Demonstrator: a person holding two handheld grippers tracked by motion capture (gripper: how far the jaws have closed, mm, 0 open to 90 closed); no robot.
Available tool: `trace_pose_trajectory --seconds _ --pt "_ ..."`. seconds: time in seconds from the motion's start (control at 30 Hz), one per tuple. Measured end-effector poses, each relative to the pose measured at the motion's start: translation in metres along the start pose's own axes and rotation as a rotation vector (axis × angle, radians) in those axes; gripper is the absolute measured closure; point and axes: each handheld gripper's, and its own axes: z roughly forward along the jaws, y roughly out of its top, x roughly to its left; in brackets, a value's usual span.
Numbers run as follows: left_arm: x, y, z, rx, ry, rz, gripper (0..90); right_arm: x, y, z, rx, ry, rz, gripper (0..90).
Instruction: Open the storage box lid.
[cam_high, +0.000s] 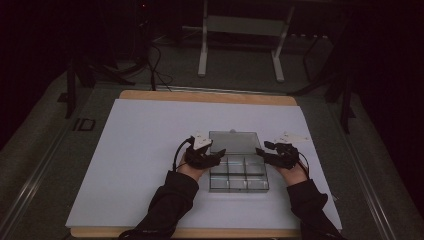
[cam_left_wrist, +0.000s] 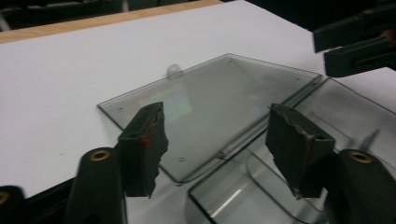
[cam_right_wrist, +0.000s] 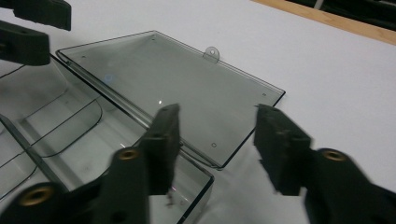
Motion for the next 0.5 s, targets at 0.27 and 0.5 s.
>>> trace_pose_trajectory --seconds 0.27,0.5 --pt "-0.0057 0.0039 0.0015 0.057 -0.051 0.030 8.8 -0.0012 -0.0012 -0.0018 0.011 0.036 0.001 22.5" --pt "-0.0051 0.0042 -0.0015 0.052 -0.071 0.049 2.5 -0.0004 -0.0040 -0.0009 0.048 0.039 -0.013 15.0"
